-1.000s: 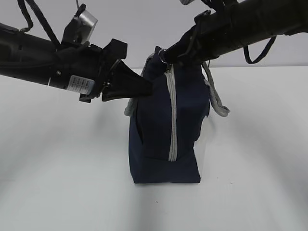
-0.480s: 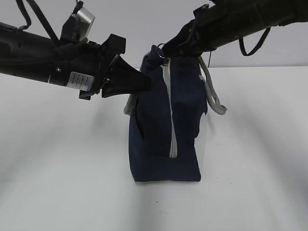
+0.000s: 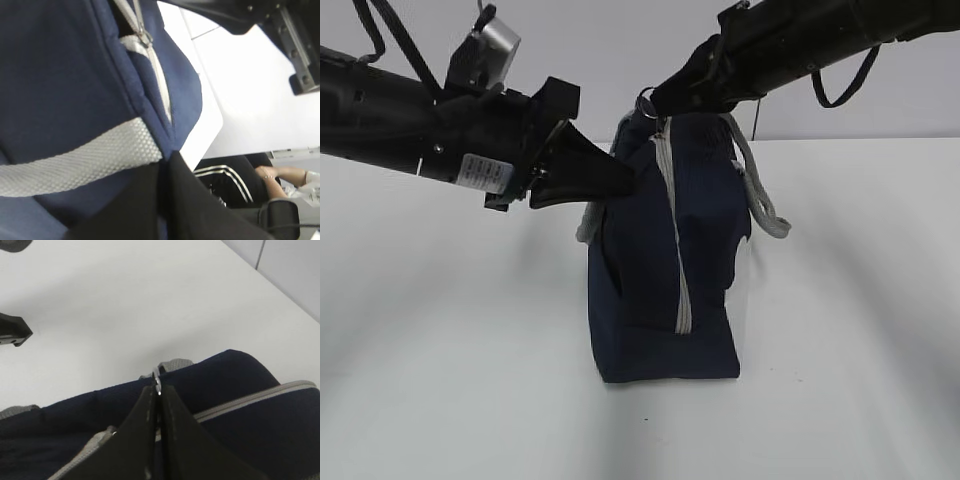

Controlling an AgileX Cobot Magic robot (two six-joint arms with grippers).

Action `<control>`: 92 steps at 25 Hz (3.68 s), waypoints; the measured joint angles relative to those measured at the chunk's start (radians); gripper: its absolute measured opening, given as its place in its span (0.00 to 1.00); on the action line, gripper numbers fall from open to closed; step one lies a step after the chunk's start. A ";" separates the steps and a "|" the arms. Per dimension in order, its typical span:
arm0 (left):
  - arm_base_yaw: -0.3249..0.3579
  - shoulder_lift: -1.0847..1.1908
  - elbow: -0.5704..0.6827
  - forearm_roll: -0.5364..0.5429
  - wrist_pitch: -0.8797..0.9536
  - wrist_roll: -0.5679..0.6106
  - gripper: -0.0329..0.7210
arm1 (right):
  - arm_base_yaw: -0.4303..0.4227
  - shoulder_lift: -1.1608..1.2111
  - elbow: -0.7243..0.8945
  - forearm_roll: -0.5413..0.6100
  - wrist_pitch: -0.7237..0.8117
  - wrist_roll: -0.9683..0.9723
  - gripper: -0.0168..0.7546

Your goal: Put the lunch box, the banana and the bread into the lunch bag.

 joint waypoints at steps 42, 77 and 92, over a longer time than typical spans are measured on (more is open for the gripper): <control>-0.056 0.000 0.003 0.059 -0.107 -0.098 0.05 | -0.020 -0.051 -0.017 -0.050 0.006 0.023 0.00; -0.025 0.000 0.003 0.187 0.039 -0.100 0.30 | -0.091 0.539 -0.732 -0.121 0.222 0.160 0.00; 0.207 0.011 -0.241 0.241 0.076 -0.368 0.76 | -0.099 0.539 -0.754 -0.142 0.271 0.170 0.00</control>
